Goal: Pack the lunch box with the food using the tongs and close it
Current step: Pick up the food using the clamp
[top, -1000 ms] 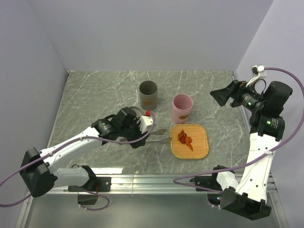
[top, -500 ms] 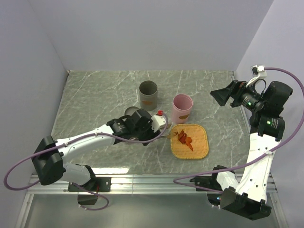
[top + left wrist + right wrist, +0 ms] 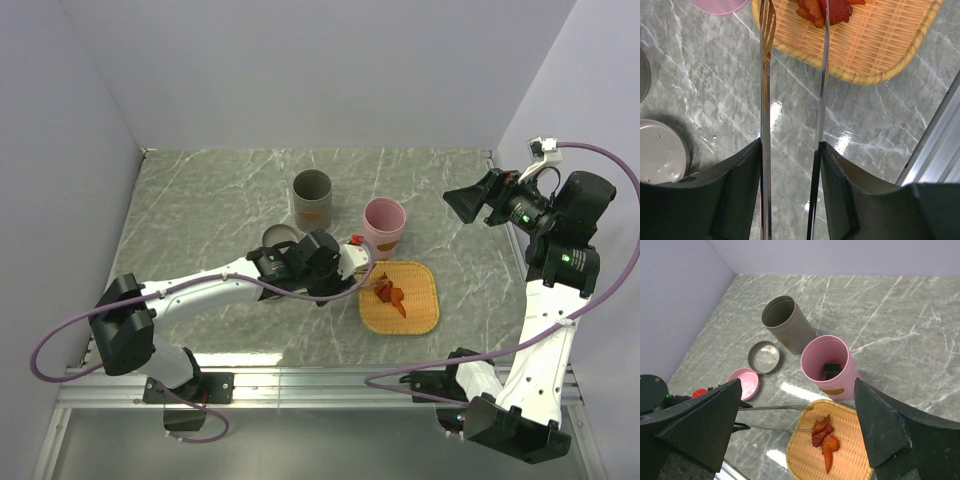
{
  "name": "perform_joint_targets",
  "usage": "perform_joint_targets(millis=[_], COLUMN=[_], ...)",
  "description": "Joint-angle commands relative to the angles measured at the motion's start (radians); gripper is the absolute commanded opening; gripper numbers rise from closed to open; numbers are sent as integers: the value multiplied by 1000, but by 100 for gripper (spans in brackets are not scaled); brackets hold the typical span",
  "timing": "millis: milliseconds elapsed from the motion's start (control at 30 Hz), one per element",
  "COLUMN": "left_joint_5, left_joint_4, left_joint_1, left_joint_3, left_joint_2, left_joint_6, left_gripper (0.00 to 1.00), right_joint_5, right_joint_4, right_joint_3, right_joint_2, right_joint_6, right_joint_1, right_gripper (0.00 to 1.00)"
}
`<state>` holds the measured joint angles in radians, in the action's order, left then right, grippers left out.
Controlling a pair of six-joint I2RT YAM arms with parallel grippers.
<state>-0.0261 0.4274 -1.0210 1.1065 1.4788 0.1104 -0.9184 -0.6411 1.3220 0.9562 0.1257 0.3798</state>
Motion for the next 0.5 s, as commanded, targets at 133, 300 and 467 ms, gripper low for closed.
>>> perform_joint_targets(millis=[133,300,467], left_joint_5=[23,25,68], left_joint_4=[-9,13,27], left_joint_1=[-31,-40,-47], left_joint_3=[33,32,47], left_joint_2=[14,26,60], left_joint_6=[-12,-11,-18], left_gripper=[53,53,53], right_joint_5=[9,4,7], right_joint_4=[12,18,12], right_joint_3=[25,19,20], right_joint_2=[-16,-19,-19], right_joint_6=[-20,-17,-20], right_joint_1=[8,5,7], right_gripper=[100,100,100])
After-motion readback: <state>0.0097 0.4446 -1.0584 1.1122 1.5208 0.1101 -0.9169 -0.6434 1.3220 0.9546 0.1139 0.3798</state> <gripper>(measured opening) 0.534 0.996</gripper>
